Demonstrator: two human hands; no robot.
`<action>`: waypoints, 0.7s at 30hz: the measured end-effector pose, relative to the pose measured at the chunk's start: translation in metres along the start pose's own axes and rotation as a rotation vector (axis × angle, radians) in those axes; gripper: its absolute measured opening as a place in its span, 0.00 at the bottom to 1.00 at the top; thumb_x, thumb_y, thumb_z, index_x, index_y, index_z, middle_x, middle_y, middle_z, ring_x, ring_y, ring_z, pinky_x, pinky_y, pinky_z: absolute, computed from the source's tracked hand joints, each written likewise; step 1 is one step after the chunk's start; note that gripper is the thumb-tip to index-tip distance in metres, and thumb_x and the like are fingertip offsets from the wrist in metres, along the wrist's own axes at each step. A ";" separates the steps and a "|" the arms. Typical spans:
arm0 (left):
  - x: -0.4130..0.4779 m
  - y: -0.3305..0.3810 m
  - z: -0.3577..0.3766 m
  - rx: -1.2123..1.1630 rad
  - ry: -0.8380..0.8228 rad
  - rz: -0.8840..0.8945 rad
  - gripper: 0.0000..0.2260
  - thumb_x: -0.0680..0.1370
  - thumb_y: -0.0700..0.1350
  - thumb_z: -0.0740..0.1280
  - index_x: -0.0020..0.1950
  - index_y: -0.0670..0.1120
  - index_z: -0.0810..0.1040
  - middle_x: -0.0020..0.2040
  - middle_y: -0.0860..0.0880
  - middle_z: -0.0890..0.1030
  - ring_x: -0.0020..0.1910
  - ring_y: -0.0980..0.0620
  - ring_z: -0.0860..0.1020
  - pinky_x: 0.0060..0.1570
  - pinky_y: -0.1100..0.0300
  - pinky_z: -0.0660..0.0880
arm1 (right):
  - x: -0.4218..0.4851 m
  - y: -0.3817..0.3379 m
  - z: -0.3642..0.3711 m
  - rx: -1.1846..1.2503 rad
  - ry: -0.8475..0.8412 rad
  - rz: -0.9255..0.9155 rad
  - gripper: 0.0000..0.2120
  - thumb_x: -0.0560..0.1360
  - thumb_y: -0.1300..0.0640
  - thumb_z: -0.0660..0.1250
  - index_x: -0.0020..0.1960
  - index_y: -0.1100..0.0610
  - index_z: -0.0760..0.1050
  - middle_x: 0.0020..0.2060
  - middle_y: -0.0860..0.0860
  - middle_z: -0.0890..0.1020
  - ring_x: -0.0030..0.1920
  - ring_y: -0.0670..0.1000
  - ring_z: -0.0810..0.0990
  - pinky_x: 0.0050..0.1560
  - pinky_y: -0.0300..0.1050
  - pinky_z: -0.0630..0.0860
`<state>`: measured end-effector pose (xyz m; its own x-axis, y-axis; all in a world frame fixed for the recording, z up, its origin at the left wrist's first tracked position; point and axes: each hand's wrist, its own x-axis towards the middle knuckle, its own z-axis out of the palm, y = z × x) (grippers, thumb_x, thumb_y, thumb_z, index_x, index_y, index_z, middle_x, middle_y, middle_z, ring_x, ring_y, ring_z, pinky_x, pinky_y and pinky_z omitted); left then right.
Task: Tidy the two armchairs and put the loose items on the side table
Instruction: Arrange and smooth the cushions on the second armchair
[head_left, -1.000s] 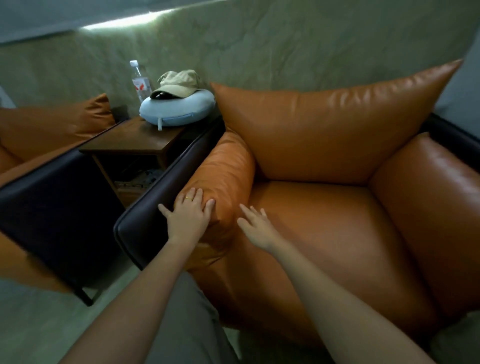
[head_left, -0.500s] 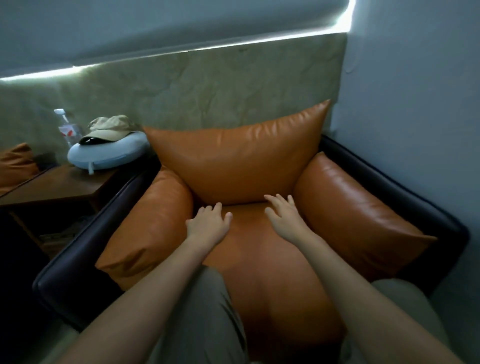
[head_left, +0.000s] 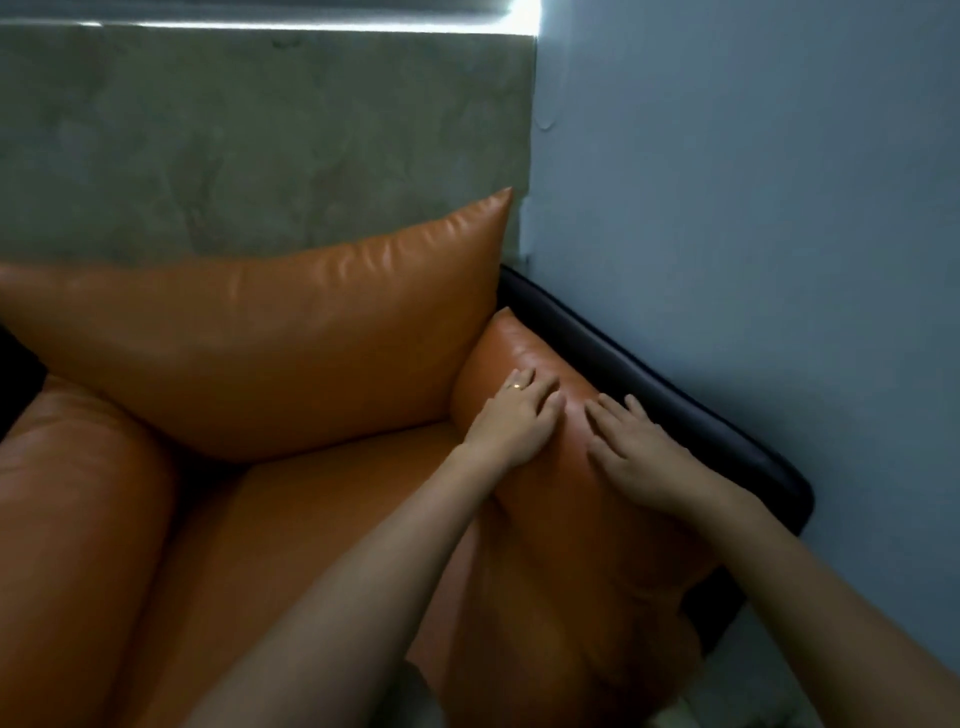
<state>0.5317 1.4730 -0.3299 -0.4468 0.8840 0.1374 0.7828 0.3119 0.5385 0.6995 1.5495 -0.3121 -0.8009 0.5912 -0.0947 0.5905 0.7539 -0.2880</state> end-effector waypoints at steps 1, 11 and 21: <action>0.011 0.000 0.003 0.026 0.000 0.027 0.22 0.84 0.58 0.51 0.78 0.57 0.63 0.82 0.50 0.55 0.81 0.49 0.50 0.76 0.39 0.53 | 0.005 0.000 -0.002 0.000 -0.012 -0.023 0.29 0.85 0.44 0.49 0.82 0.50 0.46 0.82 0.48 0.45 0.81 0.52 0.40 0.79 0.57 0.46; 0.120 -0.037 0.003 0.176 -0.001 -0.091 0.25 0.80 0.65 0.53 0.76 0.62 0.65 0.82 0.53 0.52 0.81 0.48 0.44 0.73 0.30 0.44 | 0.053 -0.002 -0.007 -0.018 -0.058 -0.111 0.32 0.84 0.40 0.50 0.82 0.48 0.43 0.81 0.46 0.42 0.80 0.47 0.39 0.78 0.51 0.48; 0.197 -0.072 -0.004 0.323 -0.239 -0.112 0.35 0.80 0.66 0.51 0.82 0.49 0.54 0.83 0.50 0.49 0.81 0.52 0.43 0.78 0.44 0.46 | 0.042 -0.005 -0.004 -0.062 -0.051 -0.115 0.29 0.85 0.42 0.47 0.82 0.46 0.39 0.82 0.46 0.43 0.81 0.47 0.42 0.77 0.44 0.45</action>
<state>0.3856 1.6235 -0.3386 -0.4534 0.8826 -0.1245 0.8478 0.4701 0.2453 0.6635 1.5719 -0.3106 -0.8666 0.4859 -0.1139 0.4986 0.8329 -0.2401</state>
